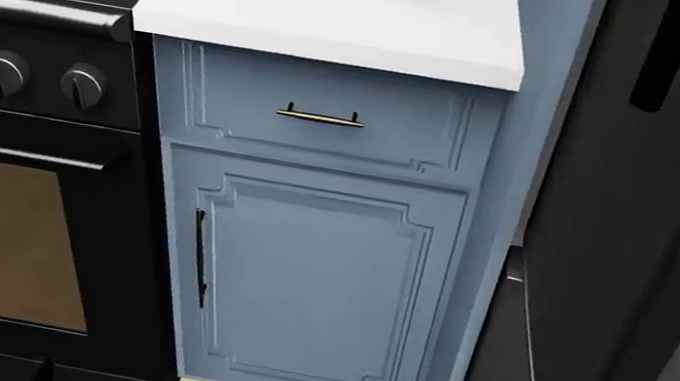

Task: Close the fridge doors

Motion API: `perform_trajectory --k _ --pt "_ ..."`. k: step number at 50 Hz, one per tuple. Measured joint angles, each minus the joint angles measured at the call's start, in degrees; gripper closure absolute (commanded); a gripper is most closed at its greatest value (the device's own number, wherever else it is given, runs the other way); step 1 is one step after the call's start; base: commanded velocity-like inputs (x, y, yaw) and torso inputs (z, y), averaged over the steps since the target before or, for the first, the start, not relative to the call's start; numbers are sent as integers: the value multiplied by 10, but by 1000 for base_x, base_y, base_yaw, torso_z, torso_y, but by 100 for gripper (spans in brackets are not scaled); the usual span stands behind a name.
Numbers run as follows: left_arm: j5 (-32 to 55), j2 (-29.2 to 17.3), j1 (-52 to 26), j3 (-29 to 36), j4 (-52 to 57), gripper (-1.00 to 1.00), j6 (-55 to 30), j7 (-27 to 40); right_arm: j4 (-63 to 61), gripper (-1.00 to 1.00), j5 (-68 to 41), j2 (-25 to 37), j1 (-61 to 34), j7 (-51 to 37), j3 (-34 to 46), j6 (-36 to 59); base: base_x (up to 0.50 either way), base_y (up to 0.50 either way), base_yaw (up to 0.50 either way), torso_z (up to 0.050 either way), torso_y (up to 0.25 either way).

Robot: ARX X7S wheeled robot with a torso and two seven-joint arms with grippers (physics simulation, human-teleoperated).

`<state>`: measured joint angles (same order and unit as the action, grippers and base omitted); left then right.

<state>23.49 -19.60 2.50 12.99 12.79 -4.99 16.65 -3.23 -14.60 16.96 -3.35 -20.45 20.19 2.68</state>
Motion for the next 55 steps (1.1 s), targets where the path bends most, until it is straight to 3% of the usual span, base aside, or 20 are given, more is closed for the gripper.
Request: perform_trajectory --k 29,38,55 --pt "4 -2 -1 4 0 -100 4 2 -3 -100 -8 6 -2 2 6 6 500 1 0 0 1" --pt "4 -3 -2 5 -1 -100 6 2 -1 -100 -6 7 -4 -2 7 5 40 0 0 0 2" --pt "5 -4 -2 8 -2 -100 7 4 0 -100 -13 8 -3 1 8 0 490 1 0 0 0"
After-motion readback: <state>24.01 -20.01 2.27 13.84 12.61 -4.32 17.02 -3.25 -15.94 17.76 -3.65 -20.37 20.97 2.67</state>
